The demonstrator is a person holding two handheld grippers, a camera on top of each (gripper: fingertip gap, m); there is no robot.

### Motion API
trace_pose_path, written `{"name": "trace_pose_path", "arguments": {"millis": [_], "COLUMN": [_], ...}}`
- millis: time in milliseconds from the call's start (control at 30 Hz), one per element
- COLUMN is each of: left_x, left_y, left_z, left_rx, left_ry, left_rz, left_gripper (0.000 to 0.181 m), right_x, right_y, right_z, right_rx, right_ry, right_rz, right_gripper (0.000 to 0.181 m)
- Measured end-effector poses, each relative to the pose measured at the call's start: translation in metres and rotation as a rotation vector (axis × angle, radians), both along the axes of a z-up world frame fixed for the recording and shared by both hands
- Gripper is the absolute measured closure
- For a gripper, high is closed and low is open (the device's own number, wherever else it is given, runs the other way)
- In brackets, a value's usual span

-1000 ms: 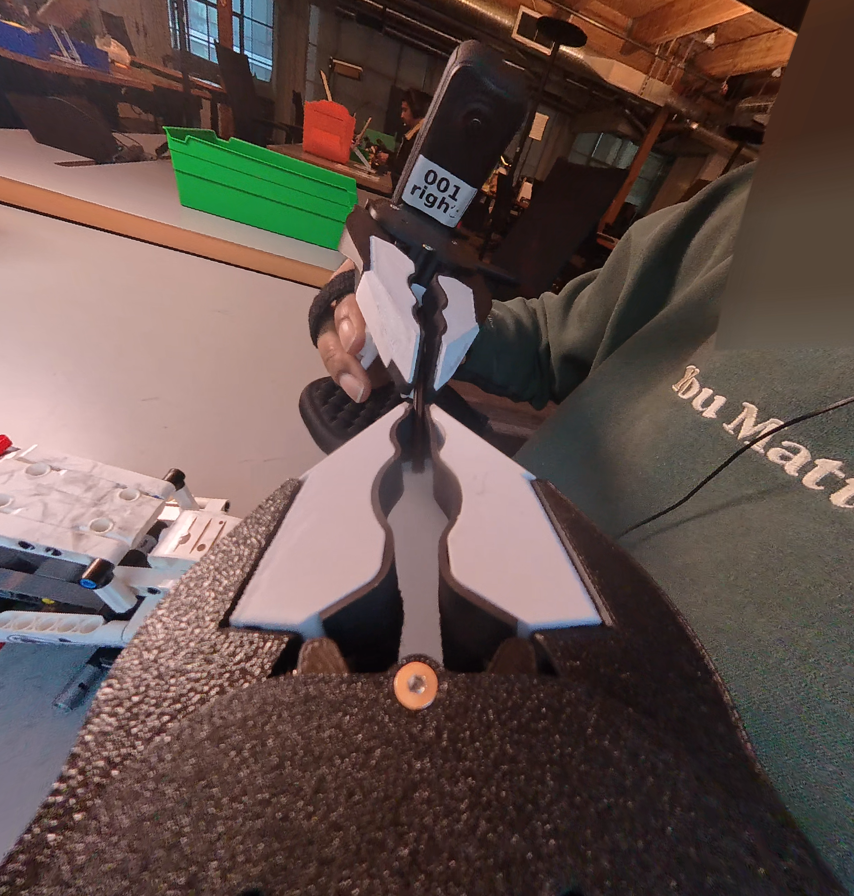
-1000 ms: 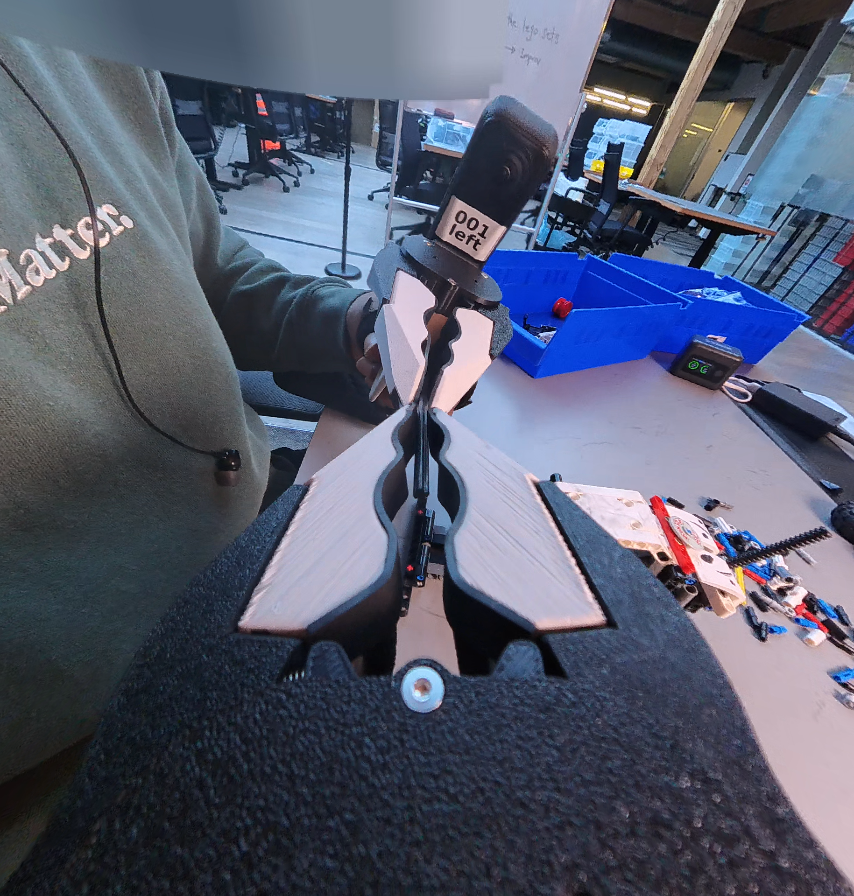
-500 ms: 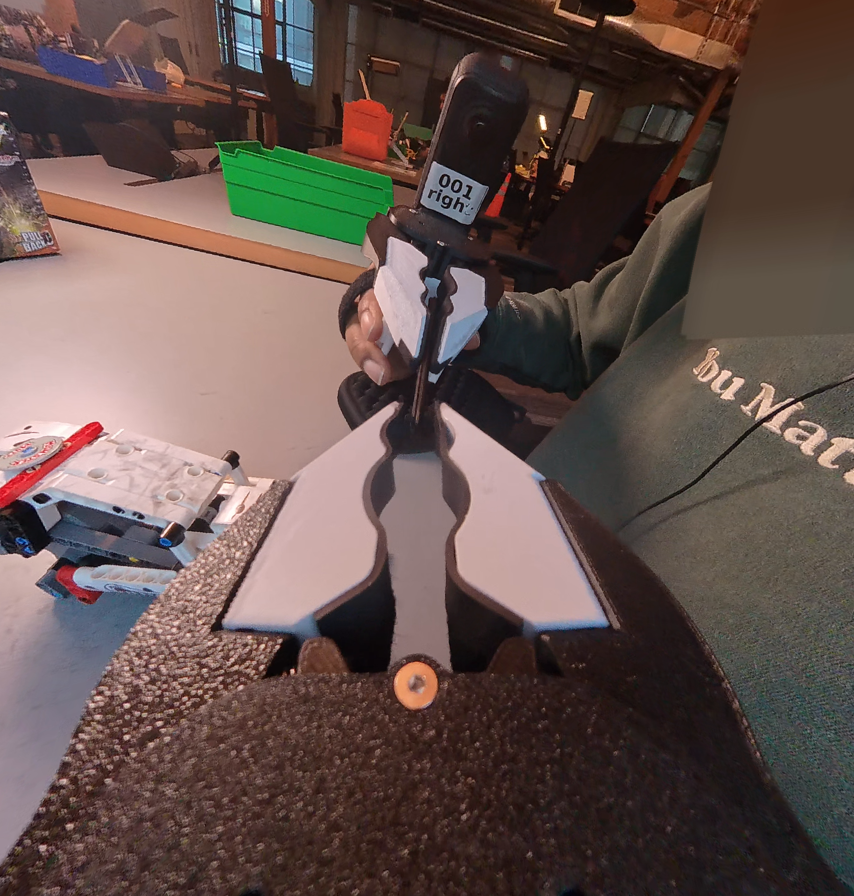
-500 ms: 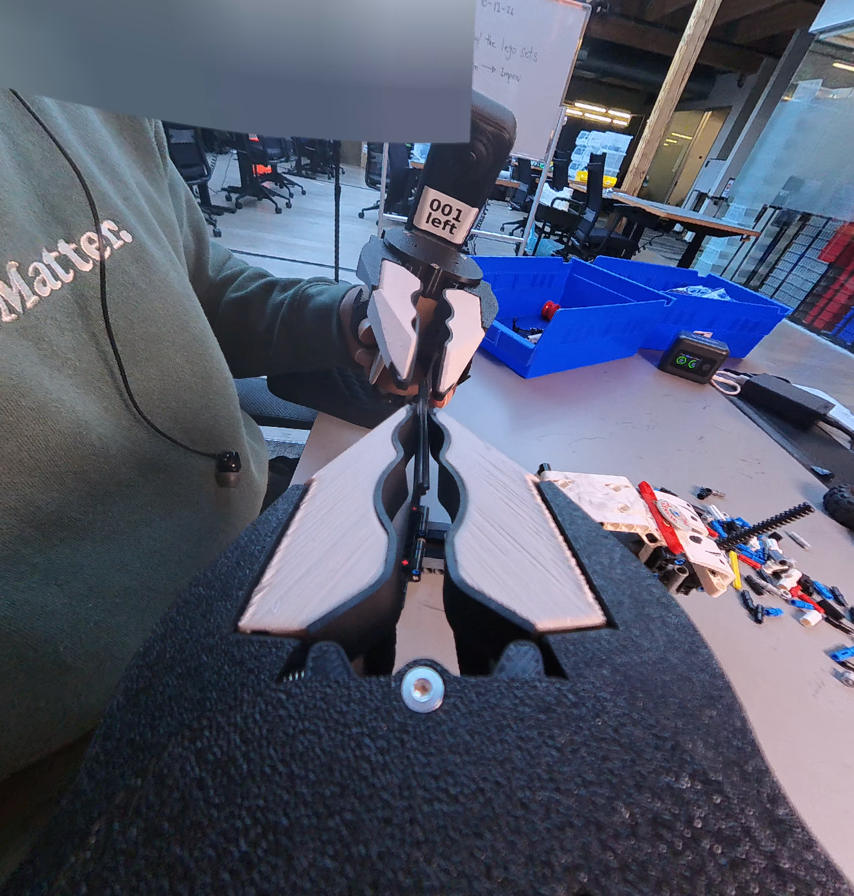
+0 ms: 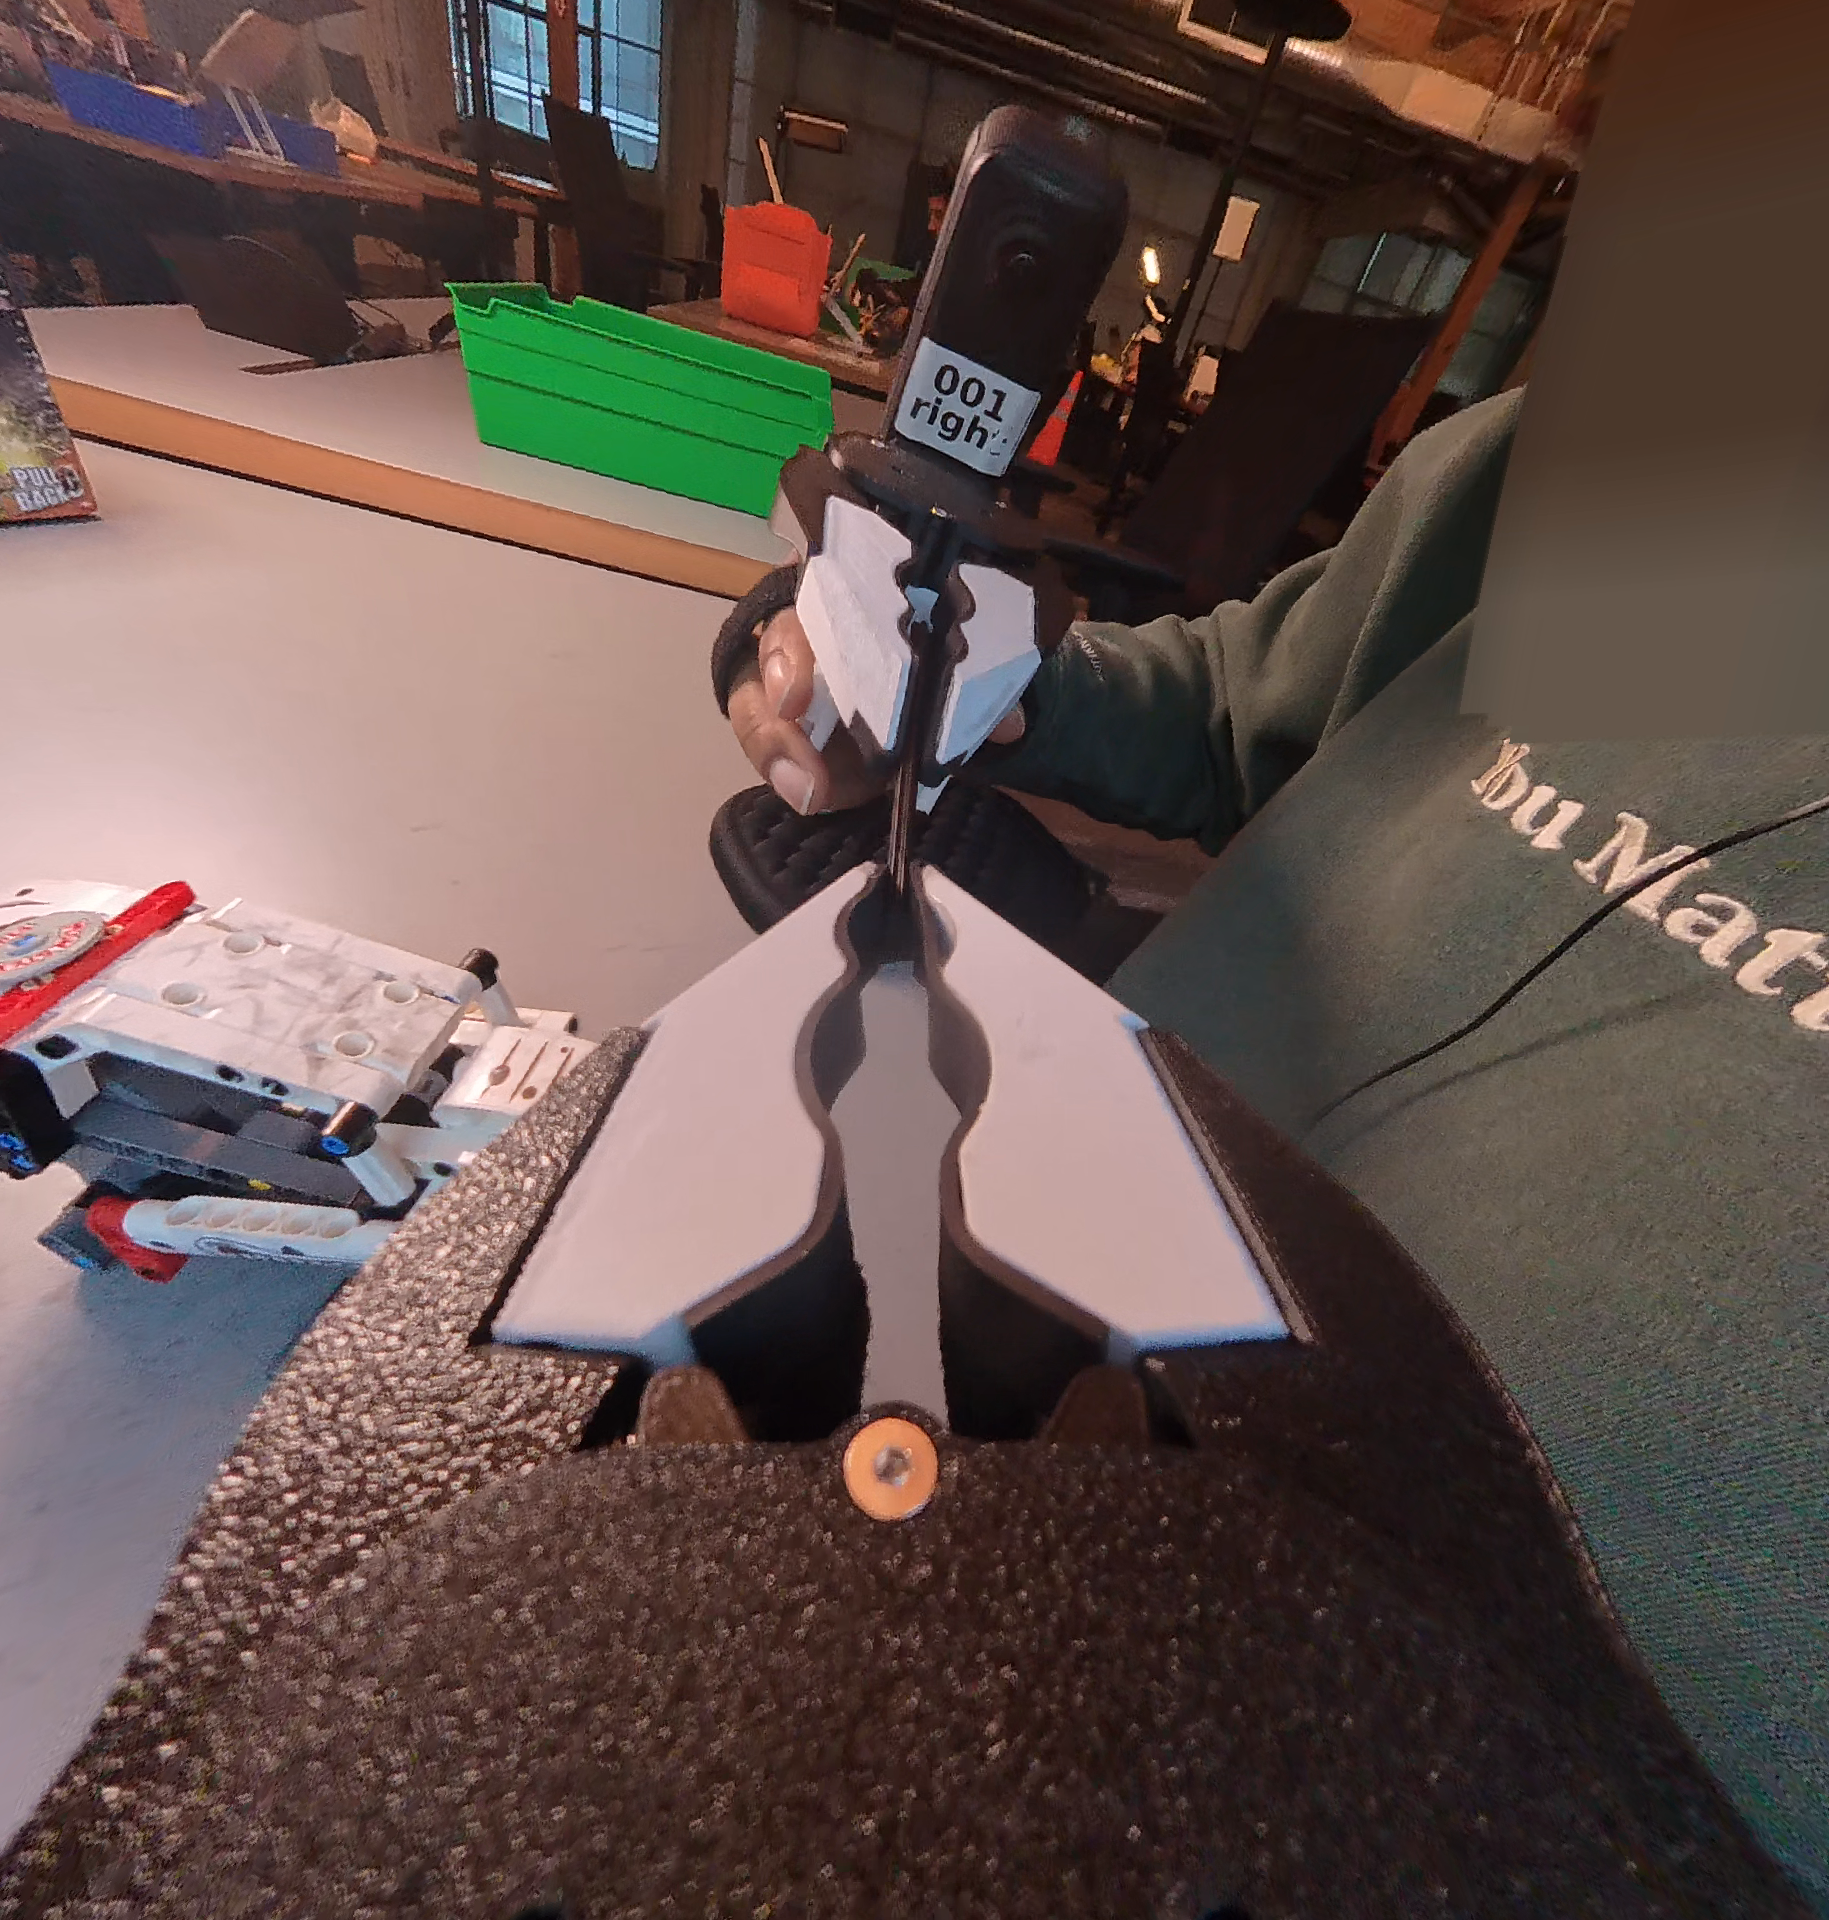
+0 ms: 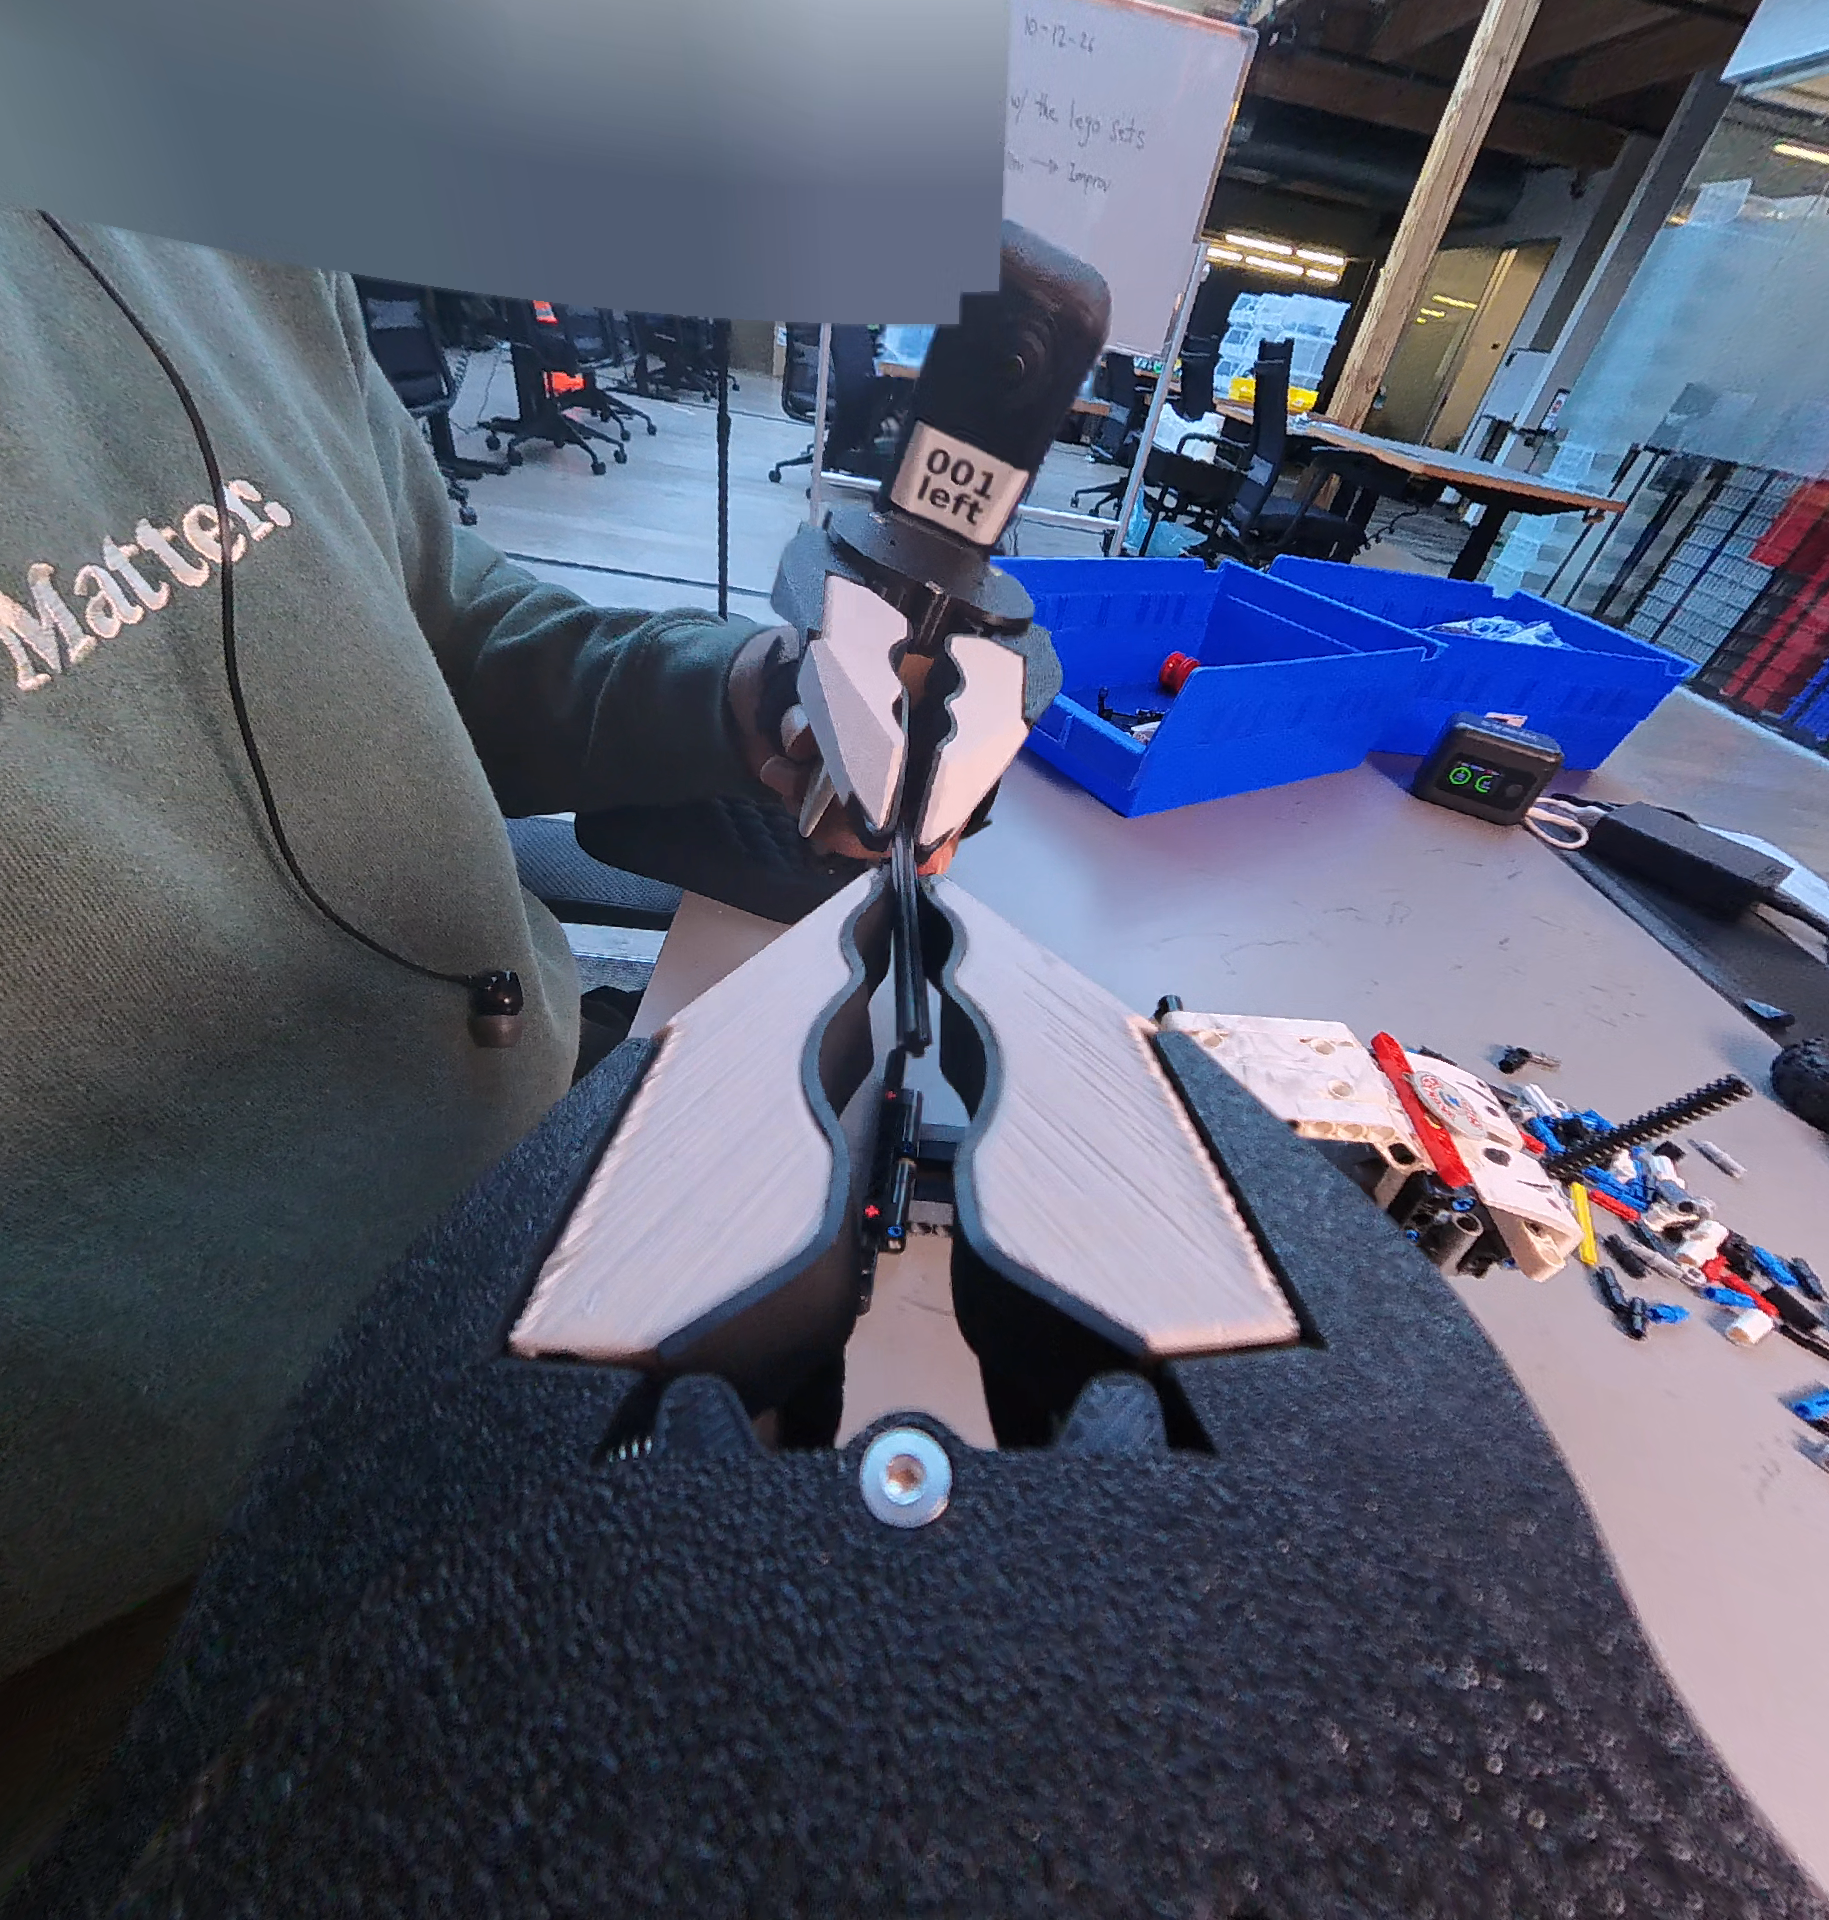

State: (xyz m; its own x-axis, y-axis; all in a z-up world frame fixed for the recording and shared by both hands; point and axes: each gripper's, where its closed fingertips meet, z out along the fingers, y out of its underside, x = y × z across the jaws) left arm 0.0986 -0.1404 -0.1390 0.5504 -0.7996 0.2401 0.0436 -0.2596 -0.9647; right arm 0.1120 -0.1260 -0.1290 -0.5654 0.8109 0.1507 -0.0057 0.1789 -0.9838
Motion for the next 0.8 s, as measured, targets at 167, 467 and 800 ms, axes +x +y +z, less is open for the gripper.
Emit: {"name": "trace_pose_path", "arguments": {"millis": [167,467,800], "left_x": [0.007,0.010,0.009], "left_y": [-0.002,-0.003,-0.002], "left_z": [-0.001,-0.004,-0.003], "left_rx": [-0.032,-0.038,-0.037], "left_ry": [-0.048,-0.043,-0.078], "left_rz": [-0.044,-0.054,-0.056], "left_gripper": [0.178,0.178,0.178], "right_x": [-0.002,-0.006,-0.008], "right_y": [-0.010,-0.014,-0.014], "right_z": [-0.003,-0.008,-0.007], "right_rx": [0.055,0.101,0.087], "right_ry": [0.004,0.001,0.008], "right_rz": [0.012,0.023,0.020], "right_gripper": [0.174,0.177,0.178]}}
